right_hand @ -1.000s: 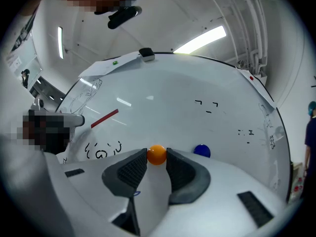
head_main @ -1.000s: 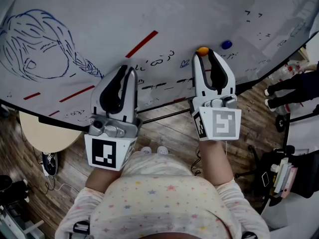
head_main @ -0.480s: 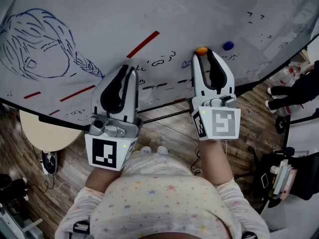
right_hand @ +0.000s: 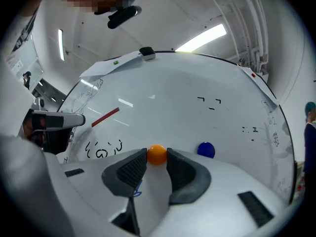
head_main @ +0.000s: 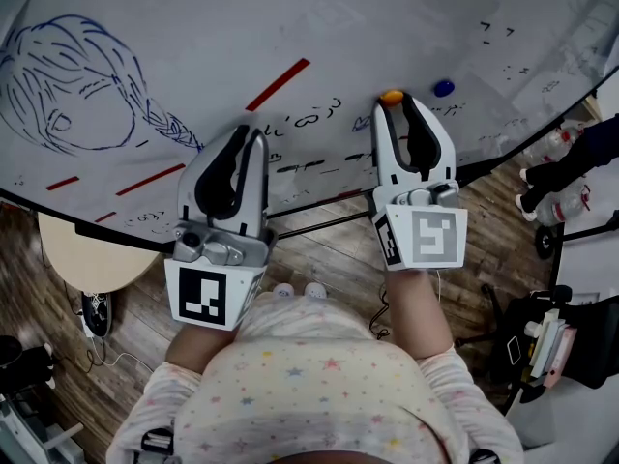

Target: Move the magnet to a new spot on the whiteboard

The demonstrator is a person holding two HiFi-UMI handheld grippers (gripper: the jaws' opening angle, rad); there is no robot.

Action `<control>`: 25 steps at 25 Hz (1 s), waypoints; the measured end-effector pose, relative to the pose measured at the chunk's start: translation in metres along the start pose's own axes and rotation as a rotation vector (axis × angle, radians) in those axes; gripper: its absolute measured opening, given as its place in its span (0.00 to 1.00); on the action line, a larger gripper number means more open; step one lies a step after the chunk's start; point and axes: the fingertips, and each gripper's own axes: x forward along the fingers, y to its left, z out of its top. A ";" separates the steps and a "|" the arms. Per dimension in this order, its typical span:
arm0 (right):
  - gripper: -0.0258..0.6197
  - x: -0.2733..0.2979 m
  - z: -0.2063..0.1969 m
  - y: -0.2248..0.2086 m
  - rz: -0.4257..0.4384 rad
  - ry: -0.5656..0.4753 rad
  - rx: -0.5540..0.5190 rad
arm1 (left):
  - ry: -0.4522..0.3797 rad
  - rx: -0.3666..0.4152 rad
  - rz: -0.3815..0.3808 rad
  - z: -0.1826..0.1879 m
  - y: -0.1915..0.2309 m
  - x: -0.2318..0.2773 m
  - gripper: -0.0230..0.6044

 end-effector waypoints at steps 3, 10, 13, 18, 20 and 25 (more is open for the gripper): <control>0.24 0.001 0.000 0.001 0.003 0.004 -0.008 | 0.003 -0.005 -0.001 0.000 0.000 0.000 0.11; 0.30 0.000 0.003 0.002 0.002 0.003 -0.021 | 0.009 -0.021 -0.001 0.001 -0.001 -0.002 0.11; 0.31 -0.001 0.005 0.003 0.000 0.002 -0.024 | 0.013 -0.030 0.001 0.001 0.000 -0.002 0.11; 0.31 -0.003 0.008 0.003 -0.005 -0.001 -0.026 | -0.004 -0.010 -0.004 0.004 0.002 -0.004 0.11; 0.31 -0.004 0.009 0.003 -0.008 -0.002 -0.028 | -0.013 -0.003 -0.004 0.006 0.003 -0.005 0.11; 0.31 -0.008 0.014 0.002 -0.017 -0.008 -0.032 | -0.023 -0.005 0.004 0.009 0.006 -0.008 0.11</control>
